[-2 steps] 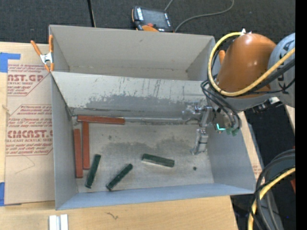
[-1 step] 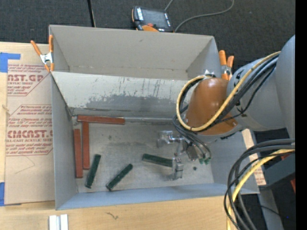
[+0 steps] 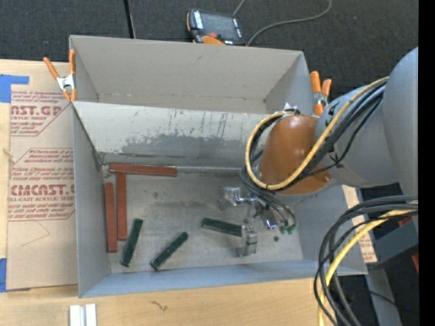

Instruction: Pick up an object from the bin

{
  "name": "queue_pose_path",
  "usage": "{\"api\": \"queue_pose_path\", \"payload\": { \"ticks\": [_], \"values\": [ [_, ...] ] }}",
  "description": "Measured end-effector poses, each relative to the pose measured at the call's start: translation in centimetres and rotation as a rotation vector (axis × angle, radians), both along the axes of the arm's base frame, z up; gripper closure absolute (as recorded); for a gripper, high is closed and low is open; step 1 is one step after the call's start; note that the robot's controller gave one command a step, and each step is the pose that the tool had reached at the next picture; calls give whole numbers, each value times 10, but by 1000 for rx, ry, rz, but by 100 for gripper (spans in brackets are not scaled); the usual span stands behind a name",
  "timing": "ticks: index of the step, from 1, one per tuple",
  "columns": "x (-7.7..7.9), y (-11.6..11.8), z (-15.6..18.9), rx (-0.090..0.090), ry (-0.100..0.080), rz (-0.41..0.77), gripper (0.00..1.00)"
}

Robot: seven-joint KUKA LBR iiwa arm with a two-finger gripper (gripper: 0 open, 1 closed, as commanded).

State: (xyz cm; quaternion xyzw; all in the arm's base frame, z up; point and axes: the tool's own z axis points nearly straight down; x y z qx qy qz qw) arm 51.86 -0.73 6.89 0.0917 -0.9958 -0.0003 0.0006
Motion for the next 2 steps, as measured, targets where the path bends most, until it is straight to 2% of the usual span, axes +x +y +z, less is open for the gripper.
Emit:
{"api": "queue_pose_path", "payload": {
  "ticks": [1,2],
  "values": [
    [1,0,1,0,-2,0,100],
    [4,24,159,1,-11,-161,100]
  ]
}}
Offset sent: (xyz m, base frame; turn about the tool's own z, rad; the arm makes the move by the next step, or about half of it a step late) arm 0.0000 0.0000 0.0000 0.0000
